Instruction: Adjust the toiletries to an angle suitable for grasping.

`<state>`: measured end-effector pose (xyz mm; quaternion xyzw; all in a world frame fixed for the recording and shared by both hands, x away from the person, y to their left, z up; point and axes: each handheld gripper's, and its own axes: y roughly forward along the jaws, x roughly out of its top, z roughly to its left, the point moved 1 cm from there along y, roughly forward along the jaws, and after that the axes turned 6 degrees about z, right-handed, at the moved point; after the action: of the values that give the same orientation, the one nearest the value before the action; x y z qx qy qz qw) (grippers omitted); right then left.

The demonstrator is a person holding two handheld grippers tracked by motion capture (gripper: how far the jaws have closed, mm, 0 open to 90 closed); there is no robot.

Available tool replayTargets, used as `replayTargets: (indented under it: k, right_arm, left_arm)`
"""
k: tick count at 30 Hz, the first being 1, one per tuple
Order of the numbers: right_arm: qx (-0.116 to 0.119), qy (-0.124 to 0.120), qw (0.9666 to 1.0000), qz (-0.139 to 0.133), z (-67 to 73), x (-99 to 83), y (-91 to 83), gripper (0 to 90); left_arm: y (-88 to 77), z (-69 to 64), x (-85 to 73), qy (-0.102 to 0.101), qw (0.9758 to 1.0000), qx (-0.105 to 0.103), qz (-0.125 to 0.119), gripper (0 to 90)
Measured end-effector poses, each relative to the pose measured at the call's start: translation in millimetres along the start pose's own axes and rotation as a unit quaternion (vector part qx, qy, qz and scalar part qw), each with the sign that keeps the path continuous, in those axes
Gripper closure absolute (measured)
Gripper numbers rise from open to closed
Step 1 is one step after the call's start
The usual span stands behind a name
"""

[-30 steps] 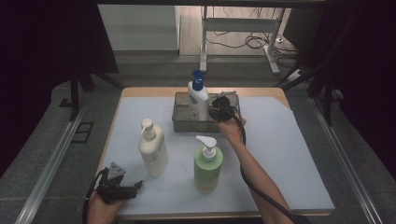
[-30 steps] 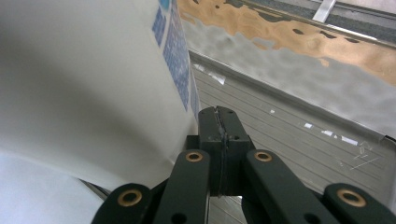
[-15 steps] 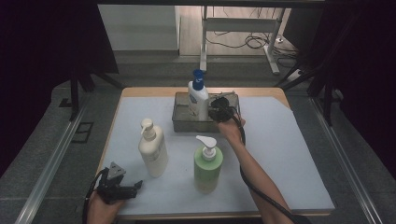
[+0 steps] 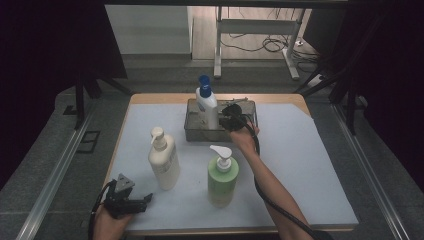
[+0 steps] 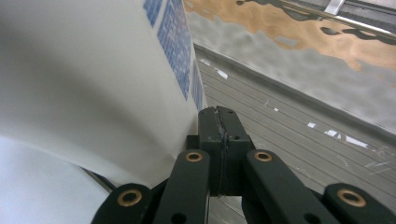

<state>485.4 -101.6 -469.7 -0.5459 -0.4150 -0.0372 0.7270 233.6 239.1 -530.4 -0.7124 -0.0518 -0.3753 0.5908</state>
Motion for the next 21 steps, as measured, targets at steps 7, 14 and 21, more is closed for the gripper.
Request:
replayTargets:
  k: [7,14,21]
  right_arm:
    - [0.005,-0.006,1.0,0.003,5.8,2.9,3.0,89.3]
    - [0.004,-0.011,0.9999,0.005,8.3,4.5,6.1,89.3]
    - [0.004,-0.018,0.9998,0.008,11.8,5.8,8.8,89.2]
  left_arm:
    - [0.0,0.0,0.0,0.0,1.0,0.0,0.0,12.3]
    - [0.0,0.1,0.1,0.0,1.0,0.0,0.0,12.3]
    - [0.0,0.0,0.1,0.0,1.0,0.0,0.0,12.2]
